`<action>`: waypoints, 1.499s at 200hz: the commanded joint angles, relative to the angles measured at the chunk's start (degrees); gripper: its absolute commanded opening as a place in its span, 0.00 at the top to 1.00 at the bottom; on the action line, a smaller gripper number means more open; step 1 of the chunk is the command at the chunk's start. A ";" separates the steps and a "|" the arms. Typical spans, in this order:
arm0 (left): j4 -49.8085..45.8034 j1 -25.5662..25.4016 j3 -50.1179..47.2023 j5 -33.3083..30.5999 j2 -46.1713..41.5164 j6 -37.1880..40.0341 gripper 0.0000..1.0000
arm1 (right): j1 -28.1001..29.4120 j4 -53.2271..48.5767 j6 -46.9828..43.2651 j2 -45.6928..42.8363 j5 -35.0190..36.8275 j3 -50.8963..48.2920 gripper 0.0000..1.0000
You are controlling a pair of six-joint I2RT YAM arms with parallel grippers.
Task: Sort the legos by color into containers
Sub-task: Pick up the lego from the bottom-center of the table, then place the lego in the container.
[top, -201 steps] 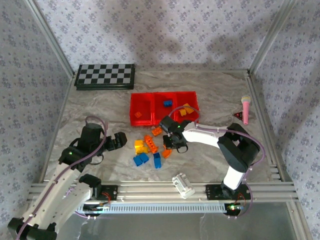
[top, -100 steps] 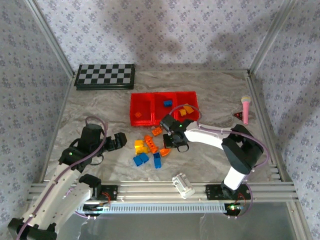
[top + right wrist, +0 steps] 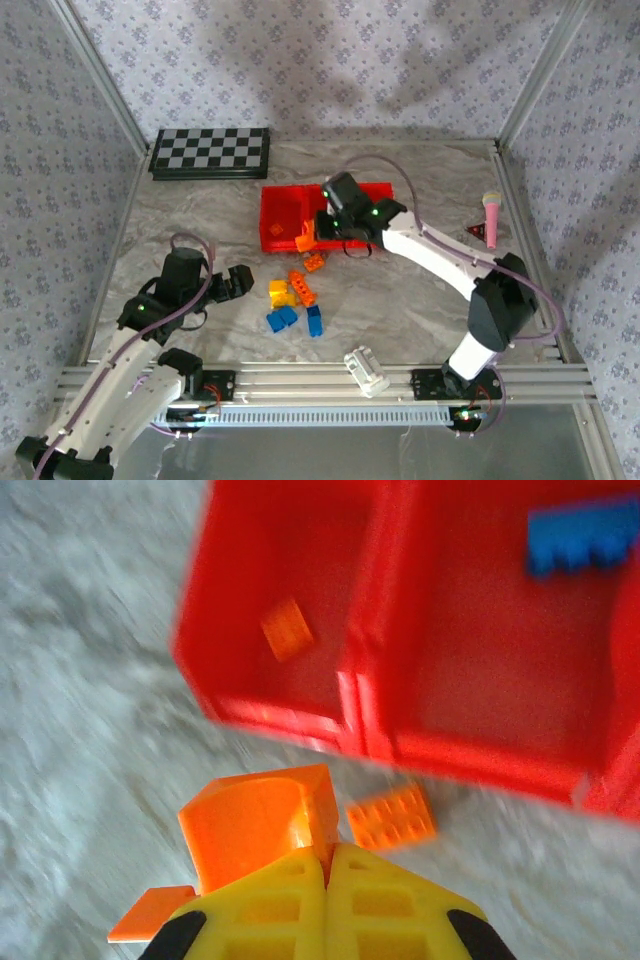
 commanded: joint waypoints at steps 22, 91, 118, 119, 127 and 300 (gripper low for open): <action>0.45 0.31 0.31 -0.43 -0.67 0.02 0.00 | -0.47 -2.33 -5.82 14.79 0.98 17.95 1.00; 0.98 0.23 -0.21 0.54 -1.75 0.24 0.00 | -0.98 -8.75 -9.69 31.26 1.51 37.01 1.00; 0.98 0.30 -0.28 0.45 -1.76 0.19 0.00 | -0.64 -11.11 -10.11 34.02 3.53 38.91 1.00; 0.98 0.30 -0.29 0.45 -1.75 0.19 0.00 | -0.61 -11.16 -10.07 34.03 3.57 38.86 1.00; 0.99 0.28 -0.30 0.37 -1.76 0.19 0.00 | -0.50 -11.15 -10.14 34.29 4.01 38.52 1.00; 0.45 0.28 -0.13 -0.16 -2.29 -0.25 0.00 | 1.44 -19.84 -12.36 37.35 4.89 46.15 0.56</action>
